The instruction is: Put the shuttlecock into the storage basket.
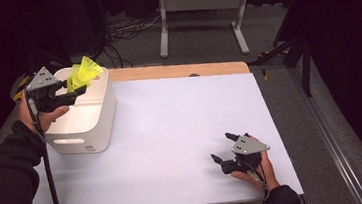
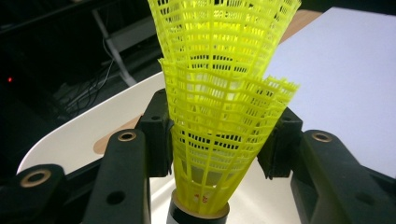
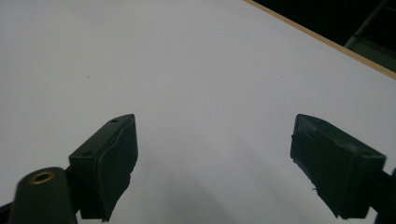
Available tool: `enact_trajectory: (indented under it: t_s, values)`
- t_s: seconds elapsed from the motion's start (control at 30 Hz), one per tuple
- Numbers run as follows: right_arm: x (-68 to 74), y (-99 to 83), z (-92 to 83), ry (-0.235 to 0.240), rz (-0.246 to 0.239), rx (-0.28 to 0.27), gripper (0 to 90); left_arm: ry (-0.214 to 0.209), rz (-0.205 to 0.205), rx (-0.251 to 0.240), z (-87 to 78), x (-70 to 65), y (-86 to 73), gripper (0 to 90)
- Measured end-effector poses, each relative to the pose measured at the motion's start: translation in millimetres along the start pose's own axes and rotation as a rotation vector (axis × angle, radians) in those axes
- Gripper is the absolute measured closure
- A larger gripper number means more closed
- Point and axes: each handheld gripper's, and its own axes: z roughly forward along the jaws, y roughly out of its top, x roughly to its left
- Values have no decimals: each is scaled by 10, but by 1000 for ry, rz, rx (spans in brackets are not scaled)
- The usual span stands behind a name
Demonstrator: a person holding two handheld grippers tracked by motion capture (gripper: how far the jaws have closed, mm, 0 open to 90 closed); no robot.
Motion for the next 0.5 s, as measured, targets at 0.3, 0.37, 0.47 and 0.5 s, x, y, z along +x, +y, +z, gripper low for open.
enact_trajectory:
  t_s: [0.3,0.37,0.47,0.5]
  values:
    - [-26,6,33,4,-2,8,161,64,-12,133,285,124,34,558]
    - [-29,7,37,5,-1,10,161,64,-17,141,308,143,33,561]
    - [-45,7,50,7,-1,14,161,91,-40,185,390,202,12,561]
    - [-56,8,57,8,1,13,161,97,-53,187,408,214,4,561]
